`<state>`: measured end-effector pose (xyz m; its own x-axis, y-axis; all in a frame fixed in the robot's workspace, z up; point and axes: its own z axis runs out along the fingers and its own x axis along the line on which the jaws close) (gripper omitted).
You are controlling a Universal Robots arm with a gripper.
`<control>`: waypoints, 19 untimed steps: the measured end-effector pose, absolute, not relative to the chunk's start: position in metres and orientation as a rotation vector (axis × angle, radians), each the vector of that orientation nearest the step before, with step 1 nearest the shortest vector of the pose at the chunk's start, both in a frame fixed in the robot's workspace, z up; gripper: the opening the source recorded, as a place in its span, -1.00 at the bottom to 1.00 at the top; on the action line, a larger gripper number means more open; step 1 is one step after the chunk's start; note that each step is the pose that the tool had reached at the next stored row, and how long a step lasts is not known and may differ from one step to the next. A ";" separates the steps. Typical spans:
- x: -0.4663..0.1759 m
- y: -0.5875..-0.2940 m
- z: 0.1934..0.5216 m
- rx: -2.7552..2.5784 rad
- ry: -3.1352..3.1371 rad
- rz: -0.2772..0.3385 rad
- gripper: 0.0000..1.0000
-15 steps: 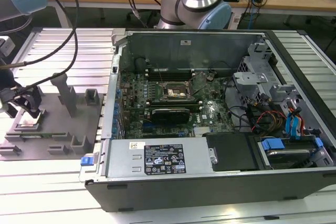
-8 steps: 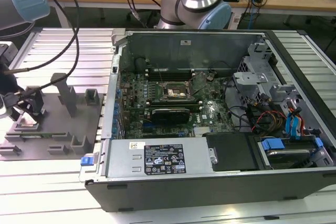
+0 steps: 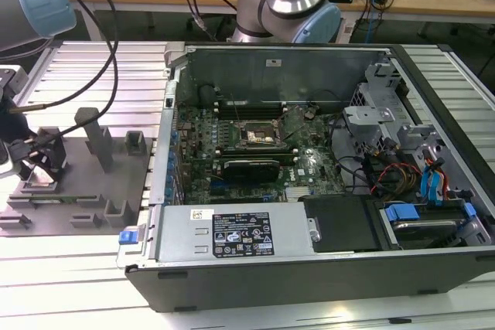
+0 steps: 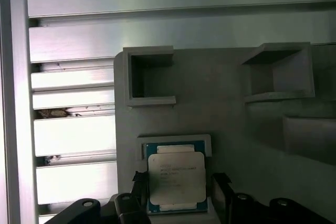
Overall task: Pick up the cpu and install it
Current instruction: 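Pick up the cpu and move it towards the insertion slot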
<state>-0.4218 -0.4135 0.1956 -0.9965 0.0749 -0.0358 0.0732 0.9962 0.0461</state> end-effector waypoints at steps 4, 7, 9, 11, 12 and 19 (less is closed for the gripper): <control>-0.422 -0.413 0.195 0.113 3.101 0.070 0.20; -0.422 -0.413 0.194 0.101 3.102 0.070 0.20; -0.422 -0.413 0.194 0.093 3.102 0.070 0.20; -0.422 -0.413 0.193 0.082 3.102 0.070 0.20; -0.422 -0.413 0.193 0.079 3.103 0.070 0.20; -0.422 -0.413 0.190 0.068 3.103 0.072 0.20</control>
<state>-0.4218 -0.4125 0.1895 -0.9984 0.0444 -0.0359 0.0426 0.9980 0.0473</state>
